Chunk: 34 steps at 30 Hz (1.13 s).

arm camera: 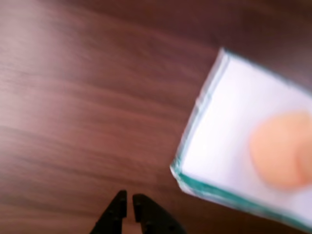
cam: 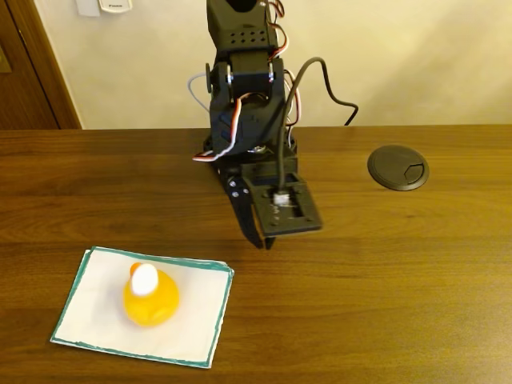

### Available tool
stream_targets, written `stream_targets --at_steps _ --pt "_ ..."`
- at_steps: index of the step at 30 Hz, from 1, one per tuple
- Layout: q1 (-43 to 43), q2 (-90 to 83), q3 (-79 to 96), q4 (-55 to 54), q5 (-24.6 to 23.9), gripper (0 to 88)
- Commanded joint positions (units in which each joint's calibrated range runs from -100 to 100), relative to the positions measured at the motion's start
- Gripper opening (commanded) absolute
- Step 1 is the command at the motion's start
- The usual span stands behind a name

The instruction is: Grab the yellow duck toy and put inside the green color rectangle box on the table

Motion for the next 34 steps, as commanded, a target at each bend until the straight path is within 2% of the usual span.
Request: stream_targets --at_steps 1,3,4,10,15,34 --pt "5.4 -15.7 5.8 7.9 -0.5 0.3" --pt "8.9 -26.0 8.6 15.1 -0.2 0.3" --pt "9.5 -25.9 9.0 16.1 -0.2 0.3" --pt "7.2 -25.9 17.9 11.5 -1.5 0.3" --pt "8.0 -25.9 19.1 11.9 -3.5 0.9" --pt "5.5 -26.0 19.1 13.2 -3.8 1.0"
